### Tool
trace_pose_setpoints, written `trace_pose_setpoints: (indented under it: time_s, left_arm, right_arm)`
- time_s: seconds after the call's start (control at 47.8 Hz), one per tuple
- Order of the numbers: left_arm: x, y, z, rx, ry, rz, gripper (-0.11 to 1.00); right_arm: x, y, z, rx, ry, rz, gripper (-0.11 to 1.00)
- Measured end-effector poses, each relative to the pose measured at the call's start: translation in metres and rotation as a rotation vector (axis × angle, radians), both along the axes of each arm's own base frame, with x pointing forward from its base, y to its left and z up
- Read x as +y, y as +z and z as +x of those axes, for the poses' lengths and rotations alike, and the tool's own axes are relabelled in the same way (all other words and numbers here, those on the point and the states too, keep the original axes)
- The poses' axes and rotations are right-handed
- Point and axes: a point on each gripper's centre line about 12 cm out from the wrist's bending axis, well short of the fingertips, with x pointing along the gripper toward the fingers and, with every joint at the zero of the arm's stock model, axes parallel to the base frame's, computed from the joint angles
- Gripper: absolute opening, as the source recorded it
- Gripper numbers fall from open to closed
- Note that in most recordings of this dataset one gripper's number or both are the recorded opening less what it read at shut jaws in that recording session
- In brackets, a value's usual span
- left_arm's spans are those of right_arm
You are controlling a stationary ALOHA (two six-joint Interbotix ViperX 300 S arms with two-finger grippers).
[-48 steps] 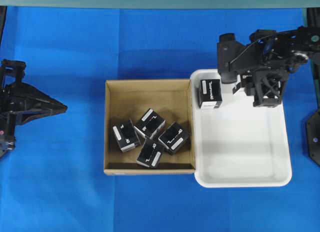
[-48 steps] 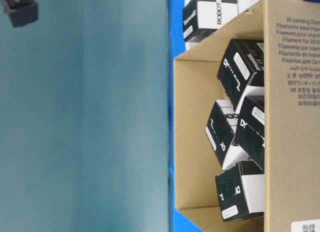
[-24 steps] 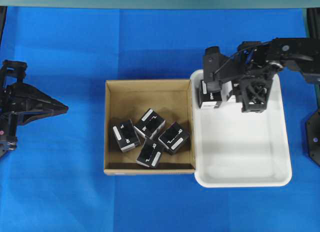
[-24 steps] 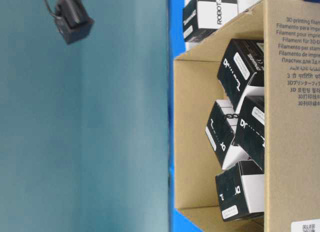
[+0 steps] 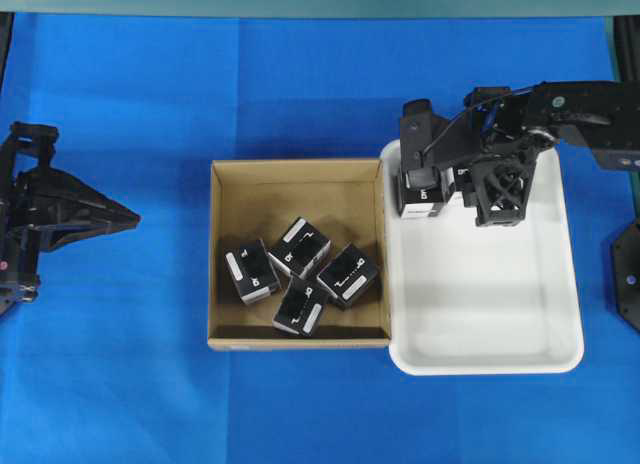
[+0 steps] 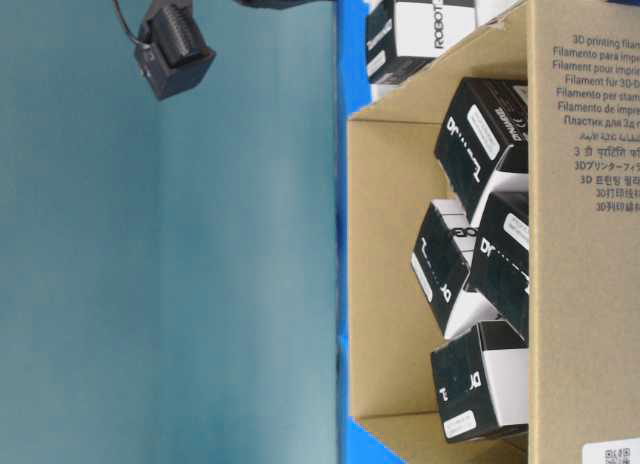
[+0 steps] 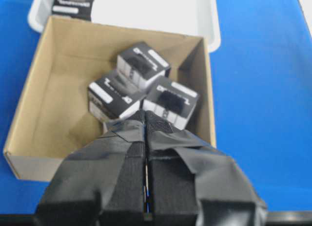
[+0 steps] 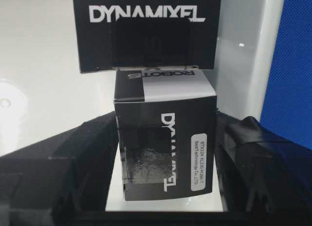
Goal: Pick a box that is randomly placed inside the cardboard box.
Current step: 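Lower the held box into the white tray beside the other box, then open the right gripper and lift it off the placed box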
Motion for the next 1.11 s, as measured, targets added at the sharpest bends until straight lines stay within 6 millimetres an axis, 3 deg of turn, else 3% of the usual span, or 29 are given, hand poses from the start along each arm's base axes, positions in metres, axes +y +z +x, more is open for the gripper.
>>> trace_pose_setpoints:
  time_s: [0.167, 0.272, 0.355, 0.669, 0.857, 1.108]
  left_arm:
    - [0.000, 0.000, 0.000, 0.000, 0.001, -0.004, -0.05]
    - [0.000, 0.000, 0.000, -0.003, 0.004, -0.013, -0.05]
    - [0.000, 0.000, 0.000, -0.002, 0.003, -0.015, -0.05]
    - [0.000, 0.000, 0.000, -0.003, 0.004, -0.017, -0.05]
    - [-0.001, 0.000, 0.000, -0.002, 0.002, -0.016, -0.05]
    - [-0.001, -0.001, -0.001, -0.002, 0.002, -0.016, -0.05]
  right_arm:
    - [-0.001, -0.001, 0.000, -0.002, -0.018, 0.004, 0.65]
    - [-0.002, -0.005, -0.003, 0.006, -0.041, 0.018, 0.90]
    - [-0.002, -0.006, -0.003, 0.002, -0.047, 0.019, 1.00]
    - [-0.003, -0.001, -0.001, -0.016, -0.073, 0.016, 1.00]
    - [-0.002, 0.045, -0.004, -0.068, -0.103, 0.001, 1.00]
    - [0.003, 0.121, -0.018, -0.331, -0.135, -0.080, 1.00]
